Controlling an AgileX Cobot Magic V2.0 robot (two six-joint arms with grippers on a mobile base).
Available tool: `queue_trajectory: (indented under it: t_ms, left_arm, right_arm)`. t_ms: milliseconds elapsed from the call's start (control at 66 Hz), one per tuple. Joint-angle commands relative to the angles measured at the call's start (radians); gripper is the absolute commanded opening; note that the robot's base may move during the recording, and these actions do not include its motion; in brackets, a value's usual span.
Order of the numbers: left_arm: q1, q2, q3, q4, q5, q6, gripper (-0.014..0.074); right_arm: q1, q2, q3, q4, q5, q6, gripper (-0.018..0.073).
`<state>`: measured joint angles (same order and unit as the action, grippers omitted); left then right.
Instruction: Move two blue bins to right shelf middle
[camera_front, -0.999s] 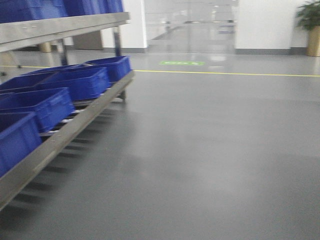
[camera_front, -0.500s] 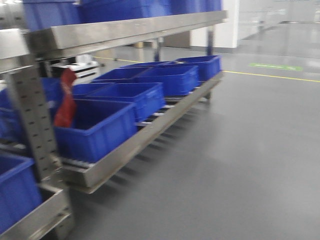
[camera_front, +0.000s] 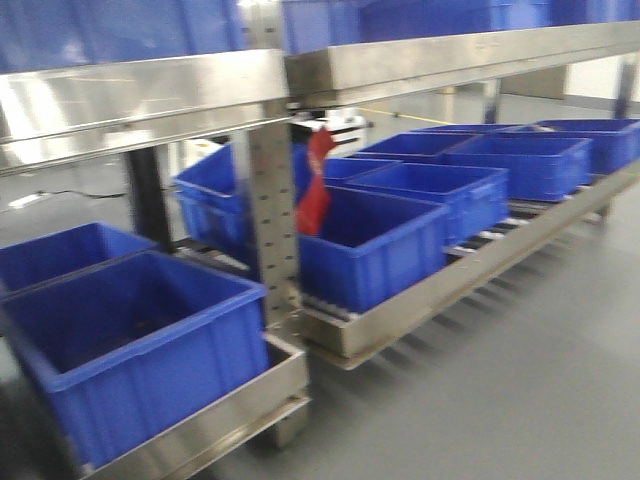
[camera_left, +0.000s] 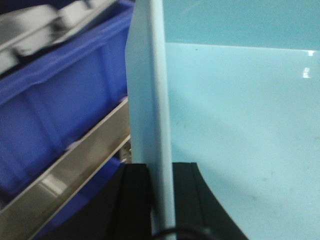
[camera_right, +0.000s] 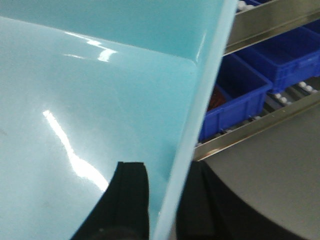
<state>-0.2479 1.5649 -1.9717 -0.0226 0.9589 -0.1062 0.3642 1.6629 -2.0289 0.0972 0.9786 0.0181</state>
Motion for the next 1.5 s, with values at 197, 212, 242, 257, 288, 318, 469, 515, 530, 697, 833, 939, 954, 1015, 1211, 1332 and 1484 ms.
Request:
queue_trajectory:
  t_ms: [197, 212, 242, 257, 288, 318, 469, 515, 530, 697, 833, 939, 954, 1015, 1211, 1332, 1484]
  left_arm:
    - [-0.018, -0.022, -0.016, -0.122, -0.042, -0.007, -0.0111]
    - [-0.018, -0.022, -0.016, -0.122, -0.042, -0.007, -0.0111]
    - [-0.018, -0.022, -0.016, -0.122, -0.042, -0.007, -0.0111]
    - [-0.018, -0.022, -0.016, -0.122, -0.042, -0.007, -0.0111]
    - [-0.018, -0.022, -0.016, -0.122, -0.042, -0.007, -0.0111]
    - [-0.018, -0.022, -0.016, -0.122, -0.042, -0.007, -0.0111]
    - [-0.018, -0.022, -0.016, -0.122, -0.042, -0.007, -0.0111]
    - [-0.018, -0.022, -0.016, -0.122, -0.042, -0.007, -0.0111]
    - [-0.018, -0.022, -0.016, -0.122, -0.042, -0.007, -0.0111]
    - [-0.018, -0.022, -0.016, -0.122, -0.042, -0.007, -0.0111]
    - [-0.018, -0.022, -0.016, -0.122, -0.042, -0.007, -0.0111]
    - [-0.018, -0.022, -0.016, -0.122, -0.042, -0.007, -0.0111]
    - [-0.018, -0.022, -0.016, -0.122, -0.042, -0.007, -0.0111]
    - [-0.018, -0.022, -0.016, -0.122, -0.042, -0.007, -0.0111]
    - [-0.018, -0.022, -0.016, -0.122, -0.042, -0.007, -0.0111]
    - [-0.018, -0.022, -0.016, -0.122, -0.042, -0.007, -0.0111]
    - [-0.018, -0.022, -0.016, -0.122, -0.042, -0.007, -0.0111]
  right_arm:
    - [0.005, 0.003, -0.007, 0.03, -0.074, 0.007, -0.0151]
    - [0.005, 0.003, -0.007, 0.03, -0.074, 0.007, -0.0151]
    - [0.005, 0.003, -0.007, 0.03, -0.074, 0.007, -0.0151]
    - [0.005, 0.003, -0.007, 0.03, -0.074, 0.007, -0.0151]
    - [0.005, 0.003, -0.007, 0.03, -0.074, 0.007, -0.0151]
    - [0.005, 0.003, -0.007, 0.03, -0.074, 0.007, -0.0151]
    - [0.005, 0.003, -0.007, 0.03, -0.074, 0.007, -0.0151]
    - [0.005, 0.003, -0.007, 0.03, -0.074, 0.007, -0.0151]
    - [0.005, 0.003, -0.007, 0.03, -0.074, 0.007, -0.0151]
    - [0.005, 0.003, -0.007, 0.03, -0.074, 0.007, -0.0151]
    - [0.005, 0.003, -0.007, 0.03, -0.074, 0.007, -0.0151]
    - [0.005, 0.003, -0.007, 0.03, -0.074, 0.007, -0.0151]
    - [0.005, 0.003, -0.007, 0.03, -0.074, 0.007, -0.0151]
    - [0.005, 0.003, -0.007, 0.03, -0.074, 0.007, -0.0151]
    - [0.005, 0.003, -0.007, 0.03, -0.074, 0.007, -0.0151]
    - [0.005, 0.003, -0.007, 0.03, -0.074, 0.007, -0.0151]
    - [0.005, 0.003, -0.007, 0.03, -0.074, 0.007, -0.0151]
